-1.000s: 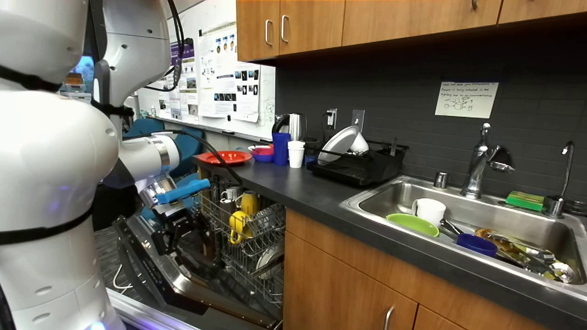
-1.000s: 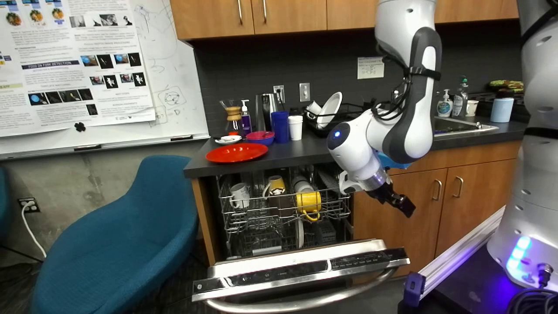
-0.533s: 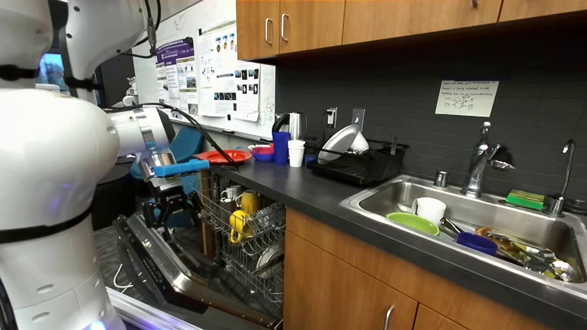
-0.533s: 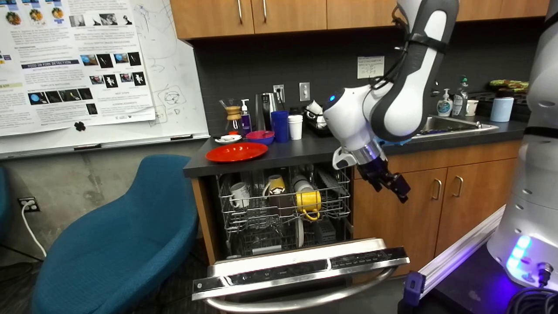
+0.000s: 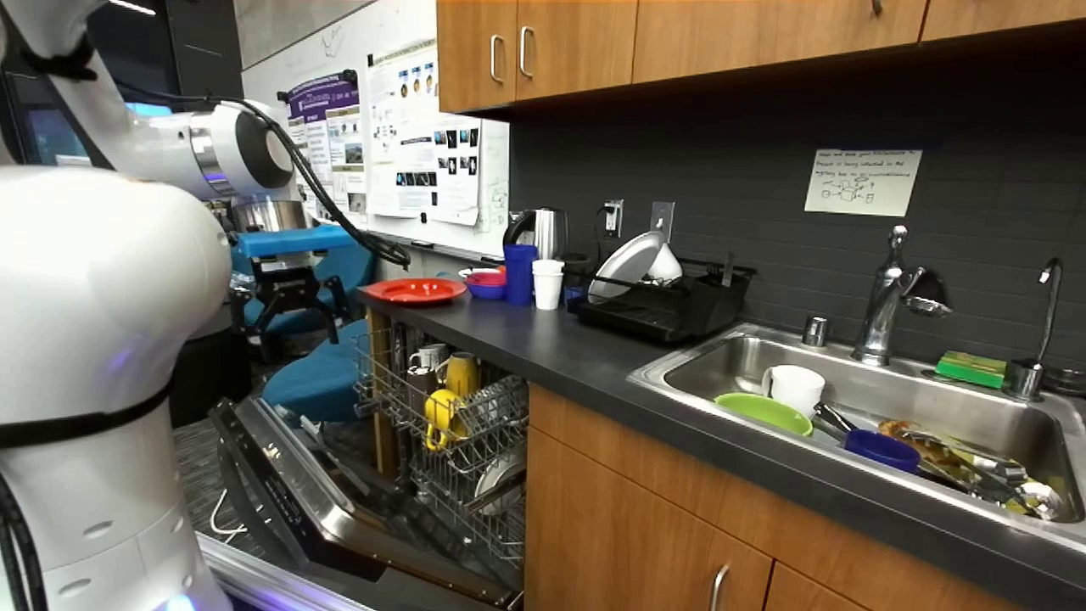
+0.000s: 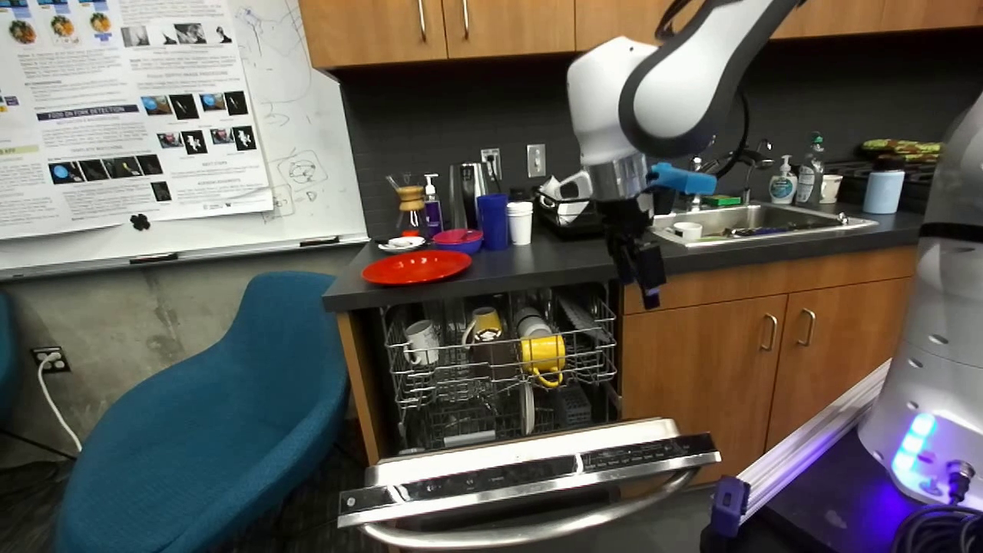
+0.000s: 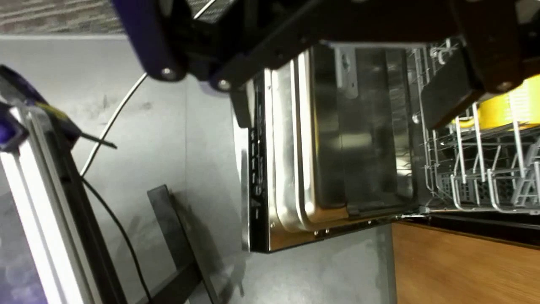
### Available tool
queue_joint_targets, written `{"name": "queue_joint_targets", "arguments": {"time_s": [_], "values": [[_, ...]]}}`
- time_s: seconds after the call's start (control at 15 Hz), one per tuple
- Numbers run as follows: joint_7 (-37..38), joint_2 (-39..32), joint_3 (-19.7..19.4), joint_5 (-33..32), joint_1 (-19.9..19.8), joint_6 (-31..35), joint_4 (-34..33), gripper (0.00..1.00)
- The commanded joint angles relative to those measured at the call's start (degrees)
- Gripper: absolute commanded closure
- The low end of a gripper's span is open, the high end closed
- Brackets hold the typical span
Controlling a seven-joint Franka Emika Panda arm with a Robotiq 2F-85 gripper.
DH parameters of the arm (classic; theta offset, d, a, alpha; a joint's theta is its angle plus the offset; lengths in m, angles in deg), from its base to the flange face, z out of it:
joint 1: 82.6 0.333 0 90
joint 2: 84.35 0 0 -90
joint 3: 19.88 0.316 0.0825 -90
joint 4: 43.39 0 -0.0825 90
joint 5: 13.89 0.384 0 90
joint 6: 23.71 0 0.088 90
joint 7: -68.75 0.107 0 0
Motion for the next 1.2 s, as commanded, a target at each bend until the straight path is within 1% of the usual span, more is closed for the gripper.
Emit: {"name": "queue_joint_targets", "arguments": {"time_s": [0.0, 0.07, 0.13, 0.2, 0.27, 0.4, 0.8, 0.93, 1.13], "values": [[4.73, 13.93, -3.77, 2.42, 2.07, -3.66, 3.72, 0.0], [6.56, 14.12, -4.2, 1.58, 1.4, -5.69, 0.54, 0.0], [8.46, 16.29, -4.65, 0.86, 0.81, -6.85, 0.23, 0.0], [6.39, 10.94, -4.71, 0.42, 2.27, -4.47, 0.02, 0.0], [7.21, 13.18, -5.3, 0.44, 2.11, -5.53, -0.19, 0.0], [7.93, 15.48, -5.59, 0.4, 2.01, -6.36, -0.12, 0.0], [8.57, 15.81, -5.56, 0.42, 1.97, -6.43, 0.12, 0.0], [9.13, 14.31, -5.16, 0.58, 2.2, -6.06, -1.91, 0.0], [11.08, 9.75, -3.5, -0.55, 1.79, -5.01, -8.48, 0.0]]}}
